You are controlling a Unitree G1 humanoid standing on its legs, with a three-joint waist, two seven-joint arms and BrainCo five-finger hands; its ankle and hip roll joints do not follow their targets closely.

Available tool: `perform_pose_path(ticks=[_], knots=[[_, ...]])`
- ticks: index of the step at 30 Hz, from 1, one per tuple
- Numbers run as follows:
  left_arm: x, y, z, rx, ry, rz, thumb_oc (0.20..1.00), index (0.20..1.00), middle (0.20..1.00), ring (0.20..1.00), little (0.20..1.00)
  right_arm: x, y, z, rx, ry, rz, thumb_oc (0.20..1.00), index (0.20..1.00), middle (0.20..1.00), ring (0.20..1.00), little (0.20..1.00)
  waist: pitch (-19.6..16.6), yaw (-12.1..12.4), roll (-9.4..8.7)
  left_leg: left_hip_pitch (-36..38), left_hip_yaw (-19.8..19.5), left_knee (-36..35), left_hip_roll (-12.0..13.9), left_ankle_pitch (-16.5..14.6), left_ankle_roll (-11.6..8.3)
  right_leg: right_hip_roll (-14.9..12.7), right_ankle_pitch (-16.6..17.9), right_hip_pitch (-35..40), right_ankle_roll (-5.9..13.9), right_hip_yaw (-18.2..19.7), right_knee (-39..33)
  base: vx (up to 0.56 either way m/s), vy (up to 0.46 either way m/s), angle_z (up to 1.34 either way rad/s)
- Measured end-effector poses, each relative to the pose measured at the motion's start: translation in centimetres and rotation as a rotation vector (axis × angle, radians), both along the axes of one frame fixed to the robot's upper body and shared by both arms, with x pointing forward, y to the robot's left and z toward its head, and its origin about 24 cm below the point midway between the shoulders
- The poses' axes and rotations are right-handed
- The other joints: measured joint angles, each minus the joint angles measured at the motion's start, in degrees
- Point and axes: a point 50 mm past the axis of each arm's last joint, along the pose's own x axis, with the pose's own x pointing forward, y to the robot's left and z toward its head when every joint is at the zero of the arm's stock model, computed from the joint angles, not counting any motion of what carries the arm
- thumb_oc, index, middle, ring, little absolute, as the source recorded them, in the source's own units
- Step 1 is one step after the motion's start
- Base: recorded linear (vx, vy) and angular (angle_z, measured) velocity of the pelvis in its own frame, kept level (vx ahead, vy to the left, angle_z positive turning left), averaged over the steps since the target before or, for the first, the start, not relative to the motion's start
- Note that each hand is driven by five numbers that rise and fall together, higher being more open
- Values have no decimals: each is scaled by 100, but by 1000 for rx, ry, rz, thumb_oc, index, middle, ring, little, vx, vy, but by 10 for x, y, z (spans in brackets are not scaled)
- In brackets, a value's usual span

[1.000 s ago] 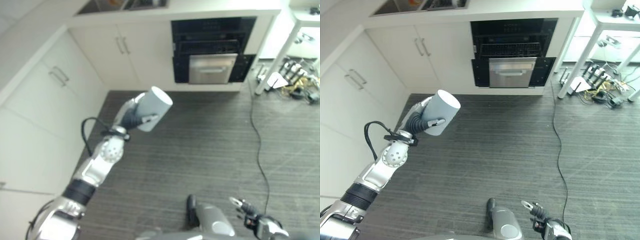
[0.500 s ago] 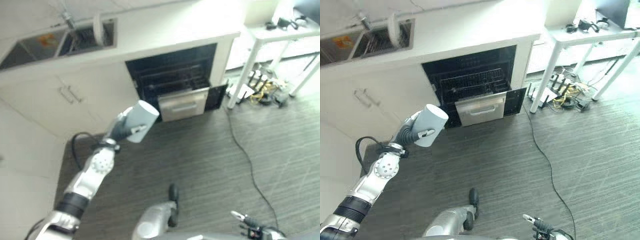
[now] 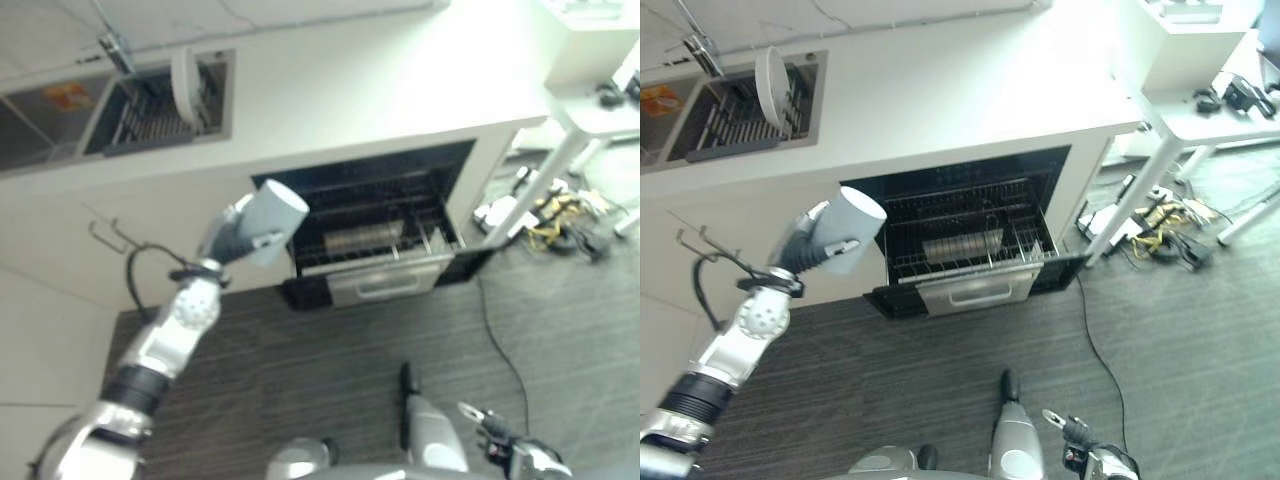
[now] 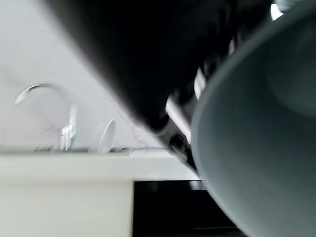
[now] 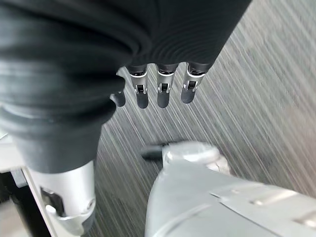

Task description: Place the dishes in the dishwasher.

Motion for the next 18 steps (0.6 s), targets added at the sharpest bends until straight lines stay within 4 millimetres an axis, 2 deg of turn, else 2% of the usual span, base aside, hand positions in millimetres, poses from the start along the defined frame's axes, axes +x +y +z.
perform_pose_path(ticks=[1,2,3,5,6,7,8,10,11,12,14,16,17,18], knots=[[0,-4,11,6,-37,-20,200,200,200,200,200,-3,-4,1,-18,12,2,1000,1000,1000,1000,1000,-57,40,-97,-118,188,137,91,247,-29,84,-30,140,-141,-7,-154,-66,-46,89],[2,-7,24,16,-80,-35,200,200,200,200,200,5,-13,6,-47,-17,3,1000,1000,1000,1000,1000,-68,33,-157,-377,349,319,124,313,26,58,-52,167,-233,45,-223,-40,-19,55],[4,-7,33,30,-108,-47,200,200,200,200,200,19,-21,14,-73,-64,6,1000,1000,1000,1000,1000,-69,5,-147,-377,440,5,76,257,70,57,-68,166,-252,104,-240,-21,3,23],[10,-7,45,53,-137,-53,200,200,200,200,200,41,-25,23,-89,-136,15,1000,1000,1000,1000,1000,-61,-155,-118,-394,450,-462,6,267,58,85,-143,269,-280,135,-284,10,15,2],[13,-9,49,54,-147,-58,200,200,200,200,200,46,-23,25,-83,-162,17,1000,1000,1000,1000,1000,-64,-276,-64,-392,458,-608,41,298,51,173,-207,469,-219,131,-444,37,33,-5],[13,-9,50,54,-150,-60,200,200,200,200,200,47,-21,24,-77,-167,29,1000,1000,1000,1000,1000,-74,-323,4,-412,459,-652,66,337,18,240,-236,532,-243,145,-458,49,25,-13],[14,-11,51,52,-151,-64,200,200,200,200,200,46,-17,23,-70,-161,52,1000,1000,1000,1000,1000,-95,-365,98,-528,459,-639,74,378,38,302,-311,559,-349,161,-487,53,14,-32],[14,-16,49,57,-144,-84,200,200,200,200,200,36,-12,17,-54,-135,64,1000,1000,1000,1000,1000,-130,-365,219,-744,455,-599,29,389,117,351,-310,507,-347,164,-486,46,-9,-29],[14,-18,47,55,-138,-92,200,200,200,200,200,28,-11,14,-49,-111,79,1000,1000,1000,1000,1000,-162,-377,359,-907,456,-613,79,231,369,425,-287,461,-314,122,-475,62,-31,-20],[14,-19,45,48,-132,-90,200,200,200,200,200,21,-9,11,-39,-91,88,1000,1000,1000,1000,1000,-155,-340,417,-974,454,-540,143,344,376,466,-257,444,-297,122,-413,65,-38,-5],[14,-18,42,47,-116,-82,200,200,200,200,200,11,-7,7,-24,-72,84,1000,1000,1000,1000,1000,-166,-351,428,-1014,521,-614,145,358,392,356,-558,158,-312,2,168,25,-39,43],[15,-18,43,29,-115,-78,200,200,200,200,200,11,-9,9,-36,-91,84,1000,1000,1000,1000,1000,-169,-353,414,-992,801,-502,160,390,430,243,-577,212,-309,-129,101,-9,-30,51],[15,-18,42,25,-115,-78,200,200,200,200,200,14,-10,10,-39,-106,89,1000,1000,1000,1000,1000,-168,-371,454,-992,803,-379,223,424,483,257,-593,266,-318,-198,128,3,16,28],[15,-21,43,-4,-130,-74,200,200,200,200,200,17,-13,13,-49,-133,83,1000,1000,1000,1000,1000,-145,-379,505,-1065,707,63,260,653,346,289,-731,206,-312,-205,312,18,70,30]])
